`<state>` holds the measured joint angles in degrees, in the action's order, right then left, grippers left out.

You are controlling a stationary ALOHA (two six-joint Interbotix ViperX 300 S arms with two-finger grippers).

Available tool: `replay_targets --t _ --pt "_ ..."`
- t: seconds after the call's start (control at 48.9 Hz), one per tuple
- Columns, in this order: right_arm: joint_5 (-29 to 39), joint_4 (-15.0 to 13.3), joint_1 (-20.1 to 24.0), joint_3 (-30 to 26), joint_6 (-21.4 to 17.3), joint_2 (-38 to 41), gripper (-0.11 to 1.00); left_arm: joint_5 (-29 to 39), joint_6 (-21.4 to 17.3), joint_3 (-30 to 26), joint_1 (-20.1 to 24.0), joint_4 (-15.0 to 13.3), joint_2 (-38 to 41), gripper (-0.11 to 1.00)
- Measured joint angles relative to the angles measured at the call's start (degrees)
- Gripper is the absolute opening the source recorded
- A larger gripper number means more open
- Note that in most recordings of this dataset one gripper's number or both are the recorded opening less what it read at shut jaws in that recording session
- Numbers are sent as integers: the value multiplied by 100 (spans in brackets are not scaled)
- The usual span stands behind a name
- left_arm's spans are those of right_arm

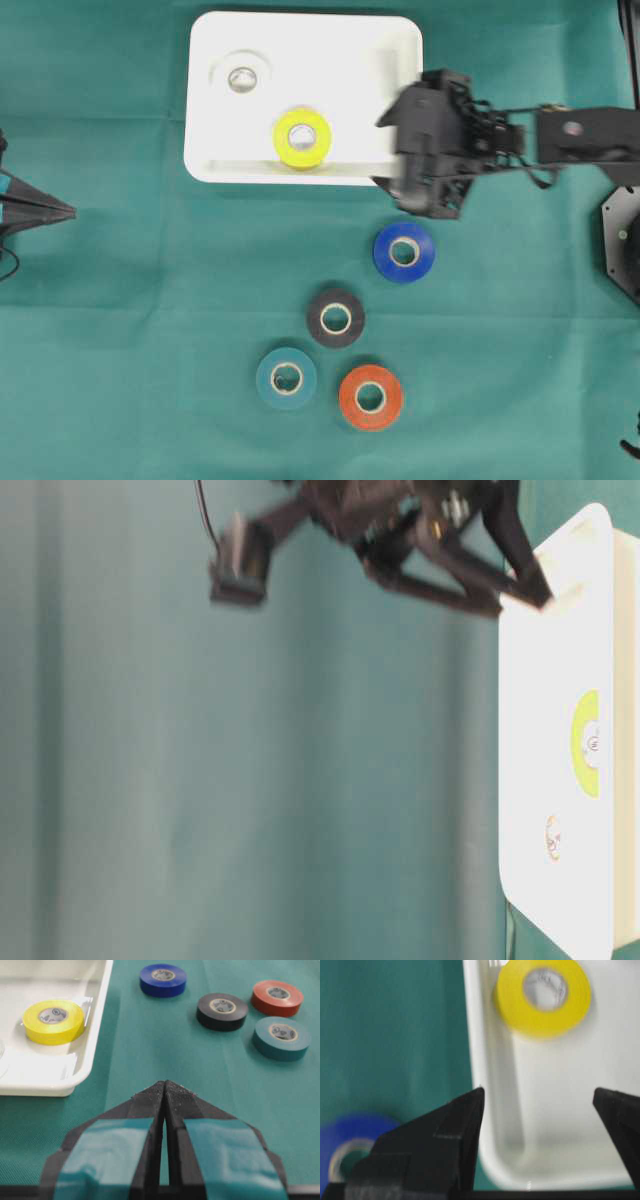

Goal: Put the tape into the white case with the right arm.
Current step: 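Open the right gripper and withdraw it to the right, then move the right gripper over the teal tape roll and lower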

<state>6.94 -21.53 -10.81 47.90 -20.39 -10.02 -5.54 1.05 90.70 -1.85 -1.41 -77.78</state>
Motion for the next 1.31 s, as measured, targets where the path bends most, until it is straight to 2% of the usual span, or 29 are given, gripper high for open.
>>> replay_targets --t 0.327,0.634,0.798,1.064,1.31 --pt "-738 0 9 1617 0 -1538 66 0 0 0 0 -9 0 0" --pt "-773 0 0 2795 -9 -3287 65 0 0 0 -9 0 0 0" --pt "-773 0 0 3059 0 -3832 65 0 0 0 -9 -9 0 0" --pt "-773 0 35 3120 -9 -3850 65 0 0 0 0 0 0 0" --pt "-782 0 659 3173 -9 -3841 64 0 0 0 -9 0 0 0"
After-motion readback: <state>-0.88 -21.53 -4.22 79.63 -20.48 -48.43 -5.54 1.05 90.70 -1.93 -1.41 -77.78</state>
